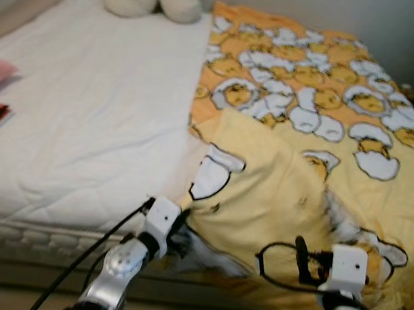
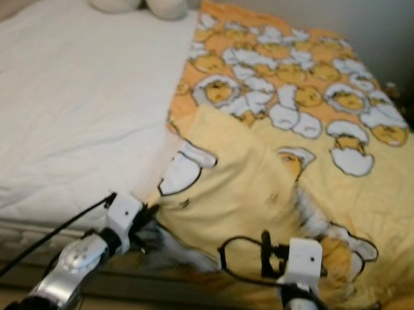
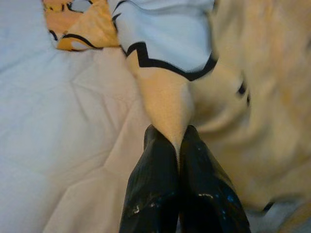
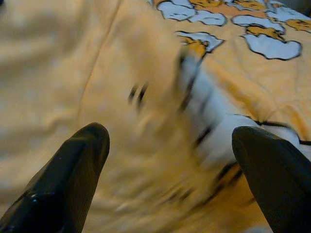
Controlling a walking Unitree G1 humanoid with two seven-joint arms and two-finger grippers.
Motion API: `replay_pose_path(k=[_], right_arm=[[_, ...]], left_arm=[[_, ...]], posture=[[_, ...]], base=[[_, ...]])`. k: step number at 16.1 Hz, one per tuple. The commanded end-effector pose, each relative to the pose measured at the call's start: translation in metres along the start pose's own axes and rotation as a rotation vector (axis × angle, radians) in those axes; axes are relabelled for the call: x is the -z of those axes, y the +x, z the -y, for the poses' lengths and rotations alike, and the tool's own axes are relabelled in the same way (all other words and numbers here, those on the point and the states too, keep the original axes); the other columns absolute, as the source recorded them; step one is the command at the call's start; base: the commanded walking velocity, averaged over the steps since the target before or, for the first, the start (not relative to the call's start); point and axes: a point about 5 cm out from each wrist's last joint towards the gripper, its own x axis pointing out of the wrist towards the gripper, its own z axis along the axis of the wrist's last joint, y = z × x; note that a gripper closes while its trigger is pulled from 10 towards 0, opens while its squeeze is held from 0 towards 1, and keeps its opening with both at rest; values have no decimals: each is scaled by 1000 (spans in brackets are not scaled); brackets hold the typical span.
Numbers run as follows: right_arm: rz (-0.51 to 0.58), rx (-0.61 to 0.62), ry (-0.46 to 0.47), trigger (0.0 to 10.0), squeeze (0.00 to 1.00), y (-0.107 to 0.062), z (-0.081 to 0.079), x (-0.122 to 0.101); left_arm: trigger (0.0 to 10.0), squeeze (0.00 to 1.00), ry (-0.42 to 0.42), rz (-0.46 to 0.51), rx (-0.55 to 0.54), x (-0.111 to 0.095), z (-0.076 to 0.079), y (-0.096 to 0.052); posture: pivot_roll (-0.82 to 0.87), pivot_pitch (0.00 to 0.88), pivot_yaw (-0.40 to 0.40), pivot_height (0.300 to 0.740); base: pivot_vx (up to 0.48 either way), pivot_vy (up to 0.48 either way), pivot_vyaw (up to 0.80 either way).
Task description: Clean up the room
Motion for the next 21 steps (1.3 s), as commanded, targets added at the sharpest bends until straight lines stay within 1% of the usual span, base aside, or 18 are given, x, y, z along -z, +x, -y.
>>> replay_pose_path(k=[1,2,5,7,9,13,14,16,17,18,19,21], right_arm=[[16,7,9,10000,0,1,1,-2],[24,0,12,10000,0,5,-3,-4],[31,1,11,10000,0,6,-2,-4],[30,-2,7,10000,0,7,-2,-4],[32,-3,7,10000,0,8,-3,-4],[34,-13,2,10000,0,11,-3,-4],[34,-16,-2,10000,0,11,-3,-4],[34,-16,-4,10000,0,11,-2,-4],[34,-15,-6,10000,0,10,-2,-4],[33,-15,-6,10000,0,10,-1,-3],[33,-15,-6,10000,0,10,-2,-3],[27,-17,-4,10000,0,10,-3,-1]], left_arm=[[10000,0,19,66,19,-14,5,5],[10000,0,7,67,32,-15,8,5],[10000,0,8,54,26,-16,9,1],[10000,0,-5,53,12,-17,9,2],[10000,0,22,48,1,-19,8,4],[10000,0,13,51,-3,-20,11,4],[10000,0,-2,59,-3,-21,11,4],[10000,0,-55,36,10,-18,14,4],[10000,0,-12,35,7,-18,14,3],[10000,0,12,40,-4,-19,14,4],[10000,0,16,41,-7,-19,14,4],[10000,0,8,38,8,-19,18,6]], posture=[[67,50,-17,740],[64,48,-12,740],[62,50,-13,740],[62,51,-11,740],[61,45,-6,740],[61,42,-14,740],[60,42,-13,740],[57,43,-16,740],[54,45,-14,740],[54,45,-14,740],[54,45,-14,740],[53,48,-12,740]], base=[[0,0,0],[0,0,0],[0,0,0],[0,0,0],[0,0,0],[0,0,0],[0,0,0],[-277,371,0],[-337,345,0],[0,0,0],[0,0,0],[0,0,0]])
